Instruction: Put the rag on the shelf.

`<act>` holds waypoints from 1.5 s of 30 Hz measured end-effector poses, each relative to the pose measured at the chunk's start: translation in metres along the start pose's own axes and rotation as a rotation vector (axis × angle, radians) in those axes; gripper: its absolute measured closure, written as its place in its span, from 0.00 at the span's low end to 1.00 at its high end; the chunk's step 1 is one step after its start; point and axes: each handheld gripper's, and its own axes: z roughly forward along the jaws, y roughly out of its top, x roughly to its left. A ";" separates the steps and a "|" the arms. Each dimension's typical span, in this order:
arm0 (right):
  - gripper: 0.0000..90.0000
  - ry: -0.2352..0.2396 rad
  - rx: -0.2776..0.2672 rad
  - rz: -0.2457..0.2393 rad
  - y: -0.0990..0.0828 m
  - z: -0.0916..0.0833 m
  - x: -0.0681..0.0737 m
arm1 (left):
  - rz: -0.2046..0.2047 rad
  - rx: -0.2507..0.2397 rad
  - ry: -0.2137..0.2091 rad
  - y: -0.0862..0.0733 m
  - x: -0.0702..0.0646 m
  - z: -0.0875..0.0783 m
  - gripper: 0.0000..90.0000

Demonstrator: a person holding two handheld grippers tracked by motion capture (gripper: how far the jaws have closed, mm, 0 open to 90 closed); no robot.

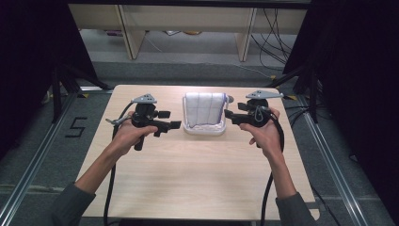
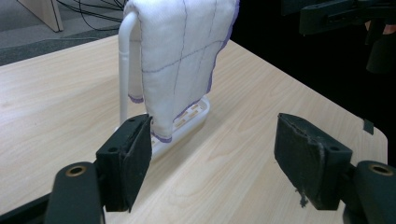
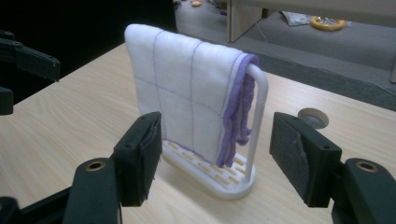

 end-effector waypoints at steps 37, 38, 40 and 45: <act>0.34 0.067 0.041 -0.001 -0.037 0.002 0.028 | 0.064 0.033 -0.003 -0.049 -0.027 0.005 0.24; 0.34 0.073 0.050 -0.014 -0.038 0.003 0.028 | 0.078 0.040 0.008 -0.051 -0.028 0.003 0.24; 0.34 0.078 0.049 -0.017 -0.041 0.005 0.030 | 0.091 0.051 0.026 -0.055 -0.030 0.001 0.24; 0.34 0.073 0.082 -0.025 -0.047 0.010 0.036 | 0.094 0.061 0.016 -0.065 -0.033 -0.001 0.23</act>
